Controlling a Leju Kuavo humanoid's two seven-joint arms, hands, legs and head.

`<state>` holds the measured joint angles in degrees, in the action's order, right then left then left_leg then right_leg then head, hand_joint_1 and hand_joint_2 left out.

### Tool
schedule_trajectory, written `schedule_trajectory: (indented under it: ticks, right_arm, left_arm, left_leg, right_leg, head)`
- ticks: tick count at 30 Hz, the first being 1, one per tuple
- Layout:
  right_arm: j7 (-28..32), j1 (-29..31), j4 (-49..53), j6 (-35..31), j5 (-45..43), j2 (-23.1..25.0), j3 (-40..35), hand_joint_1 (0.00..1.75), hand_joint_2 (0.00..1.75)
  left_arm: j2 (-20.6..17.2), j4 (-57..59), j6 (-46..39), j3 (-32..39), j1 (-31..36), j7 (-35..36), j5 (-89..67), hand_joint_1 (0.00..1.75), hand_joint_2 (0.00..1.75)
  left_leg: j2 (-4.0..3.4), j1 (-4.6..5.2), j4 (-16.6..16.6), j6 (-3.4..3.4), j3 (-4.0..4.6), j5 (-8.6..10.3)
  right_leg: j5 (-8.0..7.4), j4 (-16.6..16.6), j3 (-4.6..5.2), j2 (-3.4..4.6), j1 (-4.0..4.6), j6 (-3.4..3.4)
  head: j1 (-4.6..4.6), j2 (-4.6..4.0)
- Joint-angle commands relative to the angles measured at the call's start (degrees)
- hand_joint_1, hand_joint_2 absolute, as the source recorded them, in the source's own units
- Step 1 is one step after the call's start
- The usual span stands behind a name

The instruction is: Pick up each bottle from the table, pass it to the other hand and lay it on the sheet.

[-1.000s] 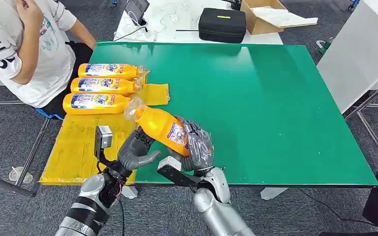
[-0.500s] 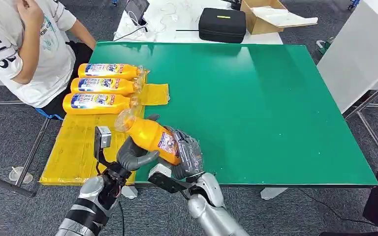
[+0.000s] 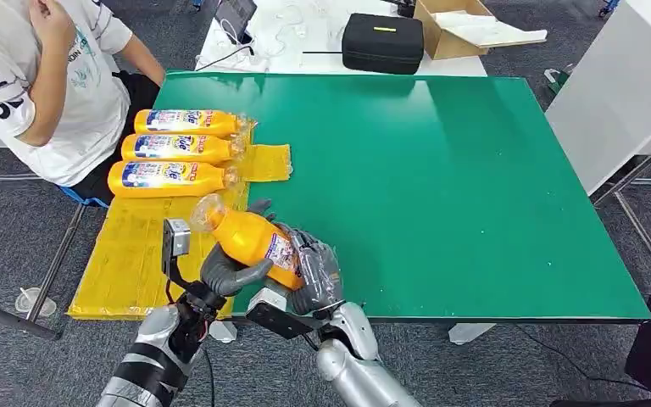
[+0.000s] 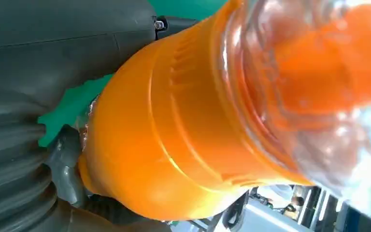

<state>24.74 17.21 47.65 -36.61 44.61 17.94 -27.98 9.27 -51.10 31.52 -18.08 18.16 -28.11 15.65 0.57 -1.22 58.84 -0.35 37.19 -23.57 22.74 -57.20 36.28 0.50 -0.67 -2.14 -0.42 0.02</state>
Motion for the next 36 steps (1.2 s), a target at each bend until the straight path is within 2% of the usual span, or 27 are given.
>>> schedule_trajectory:
  ticks: [1,2,3,4,5,9,10,13,16,17,18,22,23,24,25,26,27,29,30,33,36]
  right_arm:
    - [-0.16,2.84,-5.60,0.73,-0.14,-0.29,-2.25,1.75,1.75]
    - [-0.29,3.01,-5.92,0.83,-0.17,-0.19,-2.35,1.75,1.75]
    - [-0.48,3.07,-6.15,0.99,-0.15,-0.18,-2.51,1.75,1.75]
    - [-0.60,3.10,-6.23,1.02,-0.21,-0.14,-2.60,1.75,1.75]
    - [-0.70,3.13,-6.35,1.21,-0.34,-0.11,-2.65,1.75,1.75]
    - [-0.88,3.13,-6.52,1.39,-0.40,-0.11,-2.76,1.75,1.75]
    - [-0.88,3.13,-6.52,1.39,-0.40,-0.11,-2.76,1.75,1.75]
    - [-0.88,3.13,-6.52,1.39,-0.40,-0.11,-2.76,1.75,1.75]
    - [-0.88,3.13,-6.52,1.39,-0.40,-0.11,-2.76,1.75,1.75]
    - [-0.96,3.19,-6.60,1.52,-0.45,-0.07,-2.77,1.75,1.75]
    - [-1.04,3.29,-6.56,1.70,-0.52,-0.07,-2.76,1.75,1.75]
    - [-1.27,3.20,-6.43,1.74,-0.53,-0.12,-2.88,1.75,1.75]
    - [-1.31,3.15,-6.24,1.40,-0.79,-0.20,-2.63,1.69,1.75]
    - [-1.26,3.17,-6.03,1.15,-1.08,-0.20,-2.35,1.48,1.75]
    - [-1.19,3.23,-5.78,1.00,-1.34,-0.21,-2.10,0.03,1.75]
    - [-1.49,3.23,-5.37,-0.33,-1.14,-0.15,-1.69,0.00,1.75]
    - [-2.05,3.35,-4.99,-0.64,-1.10,-0.17,-1.39,0.00,0.00]
    - [-2.71,3.65,-2.97,-1.13,-1.12,-0.53,-0.82,0.00,0.00]
    - [-3.08,3.39,-1.09,-1.86,-0.96,-0.93,-0.40,0.00,0.00]
    - [-4.29,2.44,6.37,-2.09,-0.84,-2.29,0.67,0.00,0.00]
    - [-5.41,0.76,12.90,-2.08,0.06,-3.64,1.36,0.00,0.00]
  left_arm:
    - [-0.18,3.04,-0.12,-1.15,2.43,-0.16,0.09,0.00,1.75]
    - [0.07,2.49,-0.21,-0.64,2.06,-0.51,0.46,0.00,1.75]
    - [0.14,1.85,-0.35,-0.47,1.79,-0.84,0.34,0.42,1.75]
    - [0.16,1.13,-0.59,-0.38,1.55,-1.11,-0.06,1.55,1.75]
    - [0.28,0.46,-0.69,-0.04,1.26,-1.32,0.09,1.75,1.75]
    - [0.30,-0.55,-1.01,0.29,0.97,-1.42,-0.07,1.75,1.75]
    - [0.30,-0.55,-1.01,0.29,0.97,-1.42,-0.07,1.75,1.75]
    - [0.30,-0.55,-1.01,0.29,0.97,-1.42,-0.07,1.75,1.75]
    - [0.30,-0.55,-1.01,0.29,0.97,-1.42,-0.07,1.75,1.75]
    - [0.32,-1.29,-1.67,0.47,0.64,-1.90,-0.61,1.75,1.75]
    - [0.52,-1.77,-2.05,0.78,0.43,-1.79,-0.69,1.75,1.75]
    - [1.04,-2.58,-2.83,1.90,0.13,-1.79,-0.52,1.75,1.75]
    - [1.09,-3.00,-2.78,2.19,0.03,-1.59,-0.73,1.75,1.75]
    - [1.05,-3.09,-2.76,2.25,0.02,-1.57,-0.87,1.75,1.75]
    - [1.09,-3.13,-2.88,2.44,0.00,-1.57,-0.97,1.75,1.75]
    - [1.38,-3.15,-3.73,3.27,0.01,-1.47,-1.04,1.75,1.75]
    - [1.57,-3.24,-4.68,4.02,0.07,-1.45,-1.20,1.75,1.75]
    - [1.42,-3.73,-6.79,5.44,0.44,-1.55,-1.87,1.75,1.75]
    - [1.50,-3.87,-8.04,6.62,0.56,-1.42,-1.96,1.75,1.75]
    - [1.33,-4.38,-12.81,10.97,1.53,-1.87,-3.11,1.75,1.75]
    - [1.51,-3.92,-17.68,15.47,2.28,-1.25,-3.77,1.75,1.75]
  left_leg:
    - [-0.02,0.01,-0.04,0.07,-0.24,-0.06]
    - [-0.01,-0.01,-0.03,0.04,-0.15,-0.03]
    - [-0.02,0.01,-0.04,0.07,-0.26,-0.07]
    - [-0.04,0.01,-0.03,0.06,-0.20,-0.05]
    - [-0.05,0.02,-0.05,0.08,-0.30,-0.08]
    - [-0.01,0.00,-0.02,0.05,-0.16,-0.04]
    - [-0.04,0.02,-0.06,0.12,-0.50,-0.15]
    - [0.01,-0.01,-0.02,0.04,-0.11,-0.02]
    - [-0.02,-0.02,-0.02,0.05,-0.16,-0.04]
    - [-0.06,0.00,-0.06,0.11,-0.50,-0.14]
    - [-0.01,0.02,-0.03,0.07,-0.22,-0.06]
    - [-0.05,0.02,-0.05,0.13,-0.47,-0.14]
    - [-0.05,0.01,-0.05,0.13,-0.45,-0.14]
    - [-0.04,0.02,-0.06,0.13,-0.49,-0.14]
    - [0.00,0.00,-0.02,0.06,-0.18,-0.05]
    - [-0.03,0.02,-0.07,0.13,-0.53,-0.15]
    - [0.00,0.01,-0.04,0.09,-0.34,-0.10]
    - [-0.03,0.01,-0.04,0.11,-0.42,-0.13]
    - [-0.02,0.01,0.01,0.06,-0.14,-0.04]
    - [-0.01,0.00,0.02,0.05,-0.02,0.00]
    - [-0.01,0.01,0.03,0.11,-0.28,-0.09]
  right_leg:
    - [0.06,0.03,-0.24,-0.06,0.02,0.07]
    - [0.03,0.04,-0.15,-0.05,0.03,0.05]
    - [0.07,0.03,-0.26,-0.06,0.02,0.07]
    - [0.05,0.03,-0.20,-0.03,0.01,0.06]
    - [0.08,0.04,-0.30,-0.05,0.02,0.08]
    - [0.05,0.03,-0.17,-0.05,0.02,0.05]
    - [0.15,0.05,-0.50,-0.10,0.03,0.11]
    - [0.03,0.03,-0.13,-0.07,0.03,0.05]
    - [0.04,0.04,-0.16,-0.04,0.04,0.06]
    - [0.14,0.07,-0.49,-0.08,0.05,0.12]
    - [0.07,0.03,-0.23,-0.07,0.02,0.06]
    - [0.14,0.06,-0.47,-0.09,0.04,0.11]
    - [0.13,0.06,-0.46,-0.08,0.04,0.11]
    - [0.15,0.06,-0.50,-0.11,0.03,0.11]
    - [0.06,0.03,-0.20,-0.08,0.03,0.06]
    - [0.16,0.07,-0.54,-0.12,0.04,0.13]
    - [0.11,0.04,-0.35,-0.12,0.03,0.09]
    - [0.13,0.04,-0.43,-0.10,0.04,0.11]
    - [0.05,0.00,-0.14,-0.05,0.02,0.06]
    - [0.01,-0.01,-0.03,-0.06,0.02,0.04]
    - [0.10,-0.02,-0.29,-0.12,0.04,0.10]
  head:
    - [0.00,-0.02]
    - [0.00,-0.02]
    - [0.00,-0.02]
    - [0.00,-0.02]
    - [0.00,-0.02]
    - [0.00,-0.02]
    - [0.02,0.00]
    - [0.00,-0.02]
    - [0.00,-0.02]
    - [-0.02,-0.02]
    - [0.00,-0.02]
    - [0.00,-0.02]
    - [0.00,-0.02]
    - [0.00,-0.02]
    - [-0.02,-0.02]
    - [0.00,-0.02]
    - [0.00,-0.02]
    - [-0.02,0.00]
    - [0.00,-0.02]
    - [-0.02,0.00]
    - [0.00,-0.02]
